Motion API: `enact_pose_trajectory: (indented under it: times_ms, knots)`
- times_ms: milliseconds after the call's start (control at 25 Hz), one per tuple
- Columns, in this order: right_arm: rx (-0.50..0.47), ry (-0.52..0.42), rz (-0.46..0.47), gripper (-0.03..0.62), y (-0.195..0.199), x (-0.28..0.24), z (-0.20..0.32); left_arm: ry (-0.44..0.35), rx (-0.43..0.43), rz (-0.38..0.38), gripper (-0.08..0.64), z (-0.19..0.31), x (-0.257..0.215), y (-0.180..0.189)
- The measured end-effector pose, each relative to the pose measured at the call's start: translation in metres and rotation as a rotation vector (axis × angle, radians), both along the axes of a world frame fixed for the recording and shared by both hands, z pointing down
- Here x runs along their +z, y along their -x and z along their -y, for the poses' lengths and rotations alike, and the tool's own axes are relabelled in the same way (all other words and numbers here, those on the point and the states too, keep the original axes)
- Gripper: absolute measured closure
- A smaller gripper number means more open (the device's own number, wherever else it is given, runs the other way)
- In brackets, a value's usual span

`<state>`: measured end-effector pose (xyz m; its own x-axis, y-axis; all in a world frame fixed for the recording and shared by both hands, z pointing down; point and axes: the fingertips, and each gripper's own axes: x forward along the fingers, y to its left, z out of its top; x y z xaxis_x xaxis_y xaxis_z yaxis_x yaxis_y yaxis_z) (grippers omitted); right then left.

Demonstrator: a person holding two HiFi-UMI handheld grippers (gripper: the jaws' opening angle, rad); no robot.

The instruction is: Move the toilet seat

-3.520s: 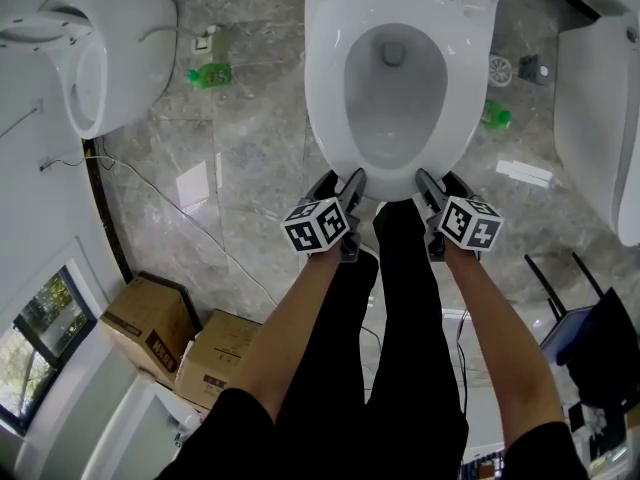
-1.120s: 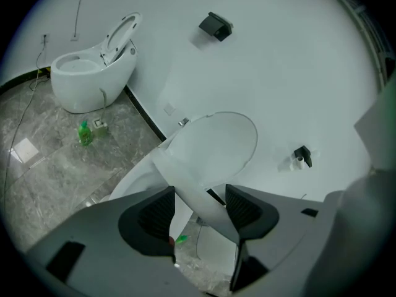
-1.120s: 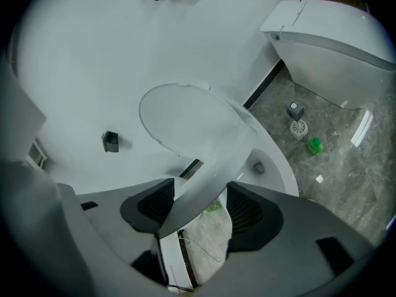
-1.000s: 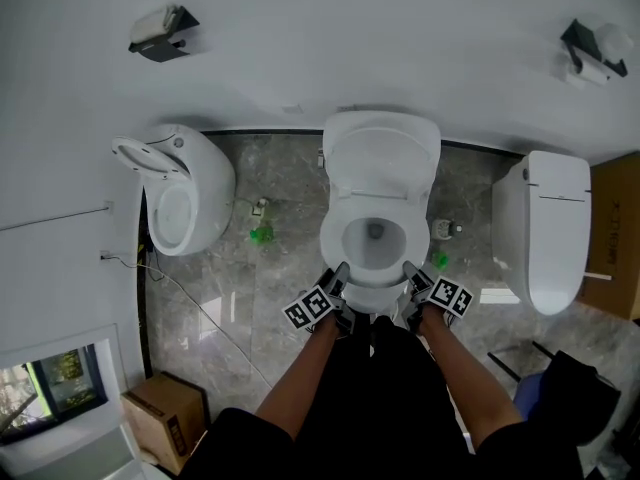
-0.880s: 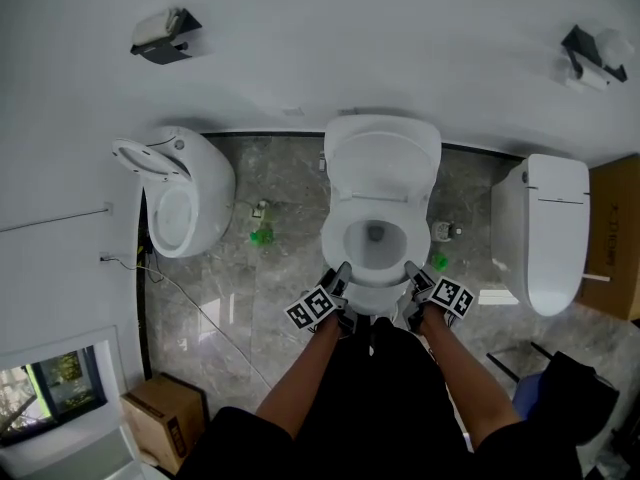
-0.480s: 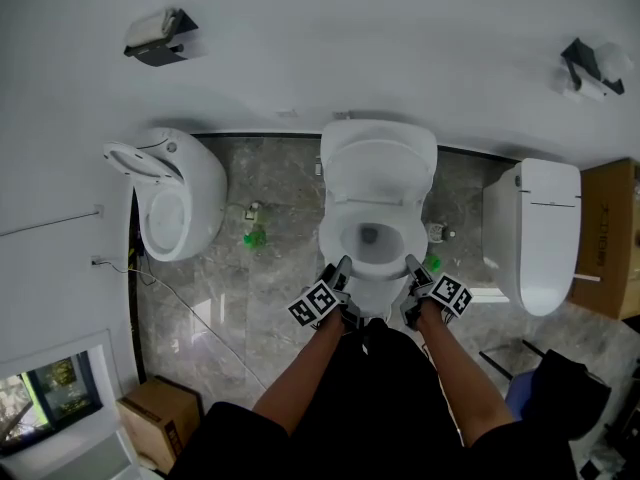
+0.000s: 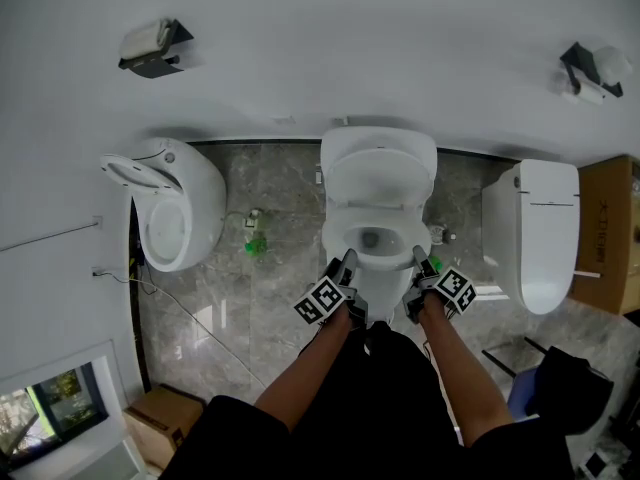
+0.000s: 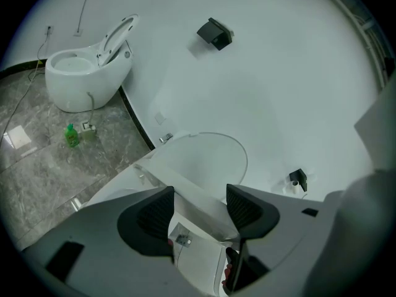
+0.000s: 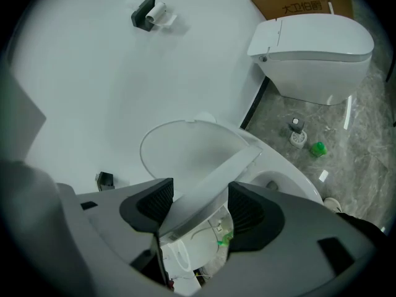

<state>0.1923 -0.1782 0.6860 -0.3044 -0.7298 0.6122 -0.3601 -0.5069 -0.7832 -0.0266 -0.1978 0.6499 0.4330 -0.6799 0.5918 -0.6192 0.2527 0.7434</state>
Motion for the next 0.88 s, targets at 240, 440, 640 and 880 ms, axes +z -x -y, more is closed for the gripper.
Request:
enact_pose_trajectory:
  times_ms: [240,440,640,880]
  knots:
    - [0.092,-0.014,-0.002,0.322,-0.006,-0.007,0.019,0.022,0.011,-0.013,0.285,0.022,-0.007,-0.003]
    - [0.13,-0.014,-0.001,0.315,-0.009,-0.011,0.037,0.026,0.009,-0.026,0.285,0.04,-0.011,-0.005]
    - [0.179,-0.034,0.017,0.314,-0.012,-0.012,0.056,0.001,0.005,-0.047,0.287,0.063,-0.016,-0.005]
    - [0.225,-0.017,0.011,0.314,-0.015,-0.015,0.078,-0.022,0.048,-0.073,0.288,0.085,-0.021,-0.007]
